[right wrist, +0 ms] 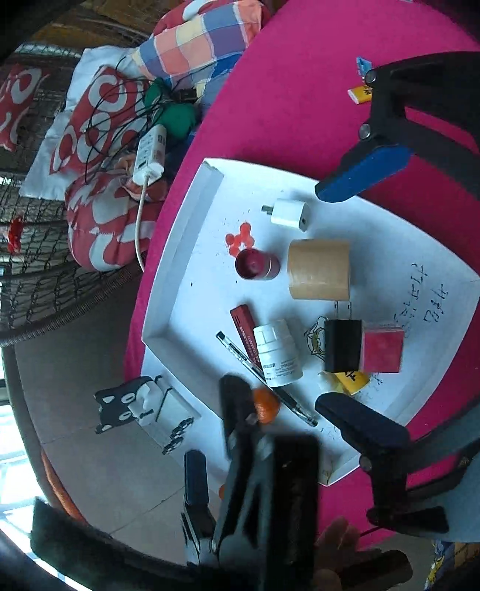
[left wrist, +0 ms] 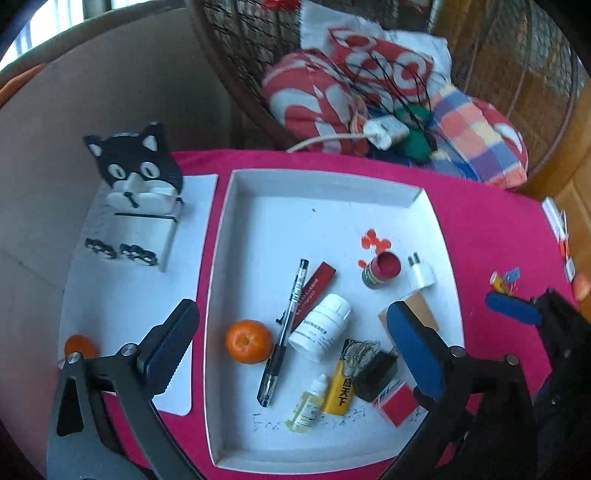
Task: Organize rigid objects
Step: 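Move both open tools back to the yellow lighter and binder clip, then grasp the yellow lighter with the left gripper and lift it, then grasp the blue binder clip with the right gripper while the left gripper holds the lighter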
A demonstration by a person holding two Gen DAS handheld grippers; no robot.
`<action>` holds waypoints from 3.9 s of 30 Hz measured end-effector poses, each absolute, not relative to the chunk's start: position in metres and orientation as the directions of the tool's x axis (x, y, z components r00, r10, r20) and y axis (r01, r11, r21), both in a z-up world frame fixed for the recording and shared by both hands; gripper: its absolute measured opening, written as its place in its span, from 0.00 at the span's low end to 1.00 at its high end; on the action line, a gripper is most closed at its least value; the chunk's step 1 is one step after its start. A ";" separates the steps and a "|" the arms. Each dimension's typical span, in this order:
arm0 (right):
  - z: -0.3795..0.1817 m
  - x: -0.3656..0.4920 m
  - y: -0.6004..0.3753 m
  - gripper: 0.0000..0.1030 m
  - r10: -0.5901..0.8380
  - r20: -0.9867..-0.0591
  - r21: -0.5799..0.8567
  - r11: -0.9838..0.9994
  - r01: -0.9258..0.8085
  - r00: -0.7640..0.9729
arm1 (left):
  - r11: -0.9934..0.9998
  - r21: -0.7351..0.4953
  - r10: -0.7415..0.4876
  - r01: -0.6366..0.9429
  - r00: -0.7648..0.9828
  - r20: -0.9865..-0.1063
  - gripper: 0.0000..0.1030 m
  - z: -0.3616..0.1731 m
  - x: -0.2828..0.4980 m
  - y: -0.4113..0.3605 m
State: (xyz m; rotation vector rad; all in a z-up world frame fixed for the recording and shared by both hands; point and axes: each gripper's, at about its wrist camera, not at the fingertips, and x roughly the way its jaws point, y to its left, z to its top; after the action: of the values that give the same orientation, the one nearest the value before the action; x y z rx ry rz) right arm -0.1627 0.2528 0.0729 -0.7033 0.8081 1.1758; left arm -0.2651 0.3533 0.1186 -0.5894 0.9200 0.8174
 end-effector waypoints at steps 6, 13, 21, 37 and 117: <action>0.091 -0.147 0.220 1.00 0.548 -0.813 -0.034 0.295 -0.955 0.198 | 0.556 -0.116 0.395 -0.823 0.385 -0.834 0.99 0.140 -0.258 0.335; 0.110 -0.101 0.151 1.00 0.552 -0.790 -0.009 0.425 -0.905 0.267 | 0.659 -0.138 0.329 -0.739 0.449 -0.830 0.99 0.148 -0.197 0.287; 0.123 -0.037 0.044 1.00 0.504 -0.788 0.030 0.605 -0.796 0.353 | 0.715 -0.236 0.159 -0.658 0.481 -0.862 0.99 0.128 -0.119 0.226; 0.140 0.044 -0.117 1.00 0.439 -0.773 0.090 0.790 -0.606 0.458 | 0.592 -0.230 0.004 -0.773 0.288 -0.958 0.99 0.029 -0.018 0.185; 0.044 0.059 0.145 0.70 0.373 -0.909 -0.039 0.367 -0.929 0.186 | 0.544 -0.231 0.294 -0.807 0.441 -0.848 0.22 0.140 -0.157 0.210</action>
State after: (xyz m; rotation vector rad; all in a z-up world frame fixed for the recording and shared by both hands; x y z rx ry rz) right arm 0.0589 0.1454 0.0435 -0.7075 0.9744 1.0338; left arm -0.1566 0.2102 0.1397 -0.6987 0.8531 0.7569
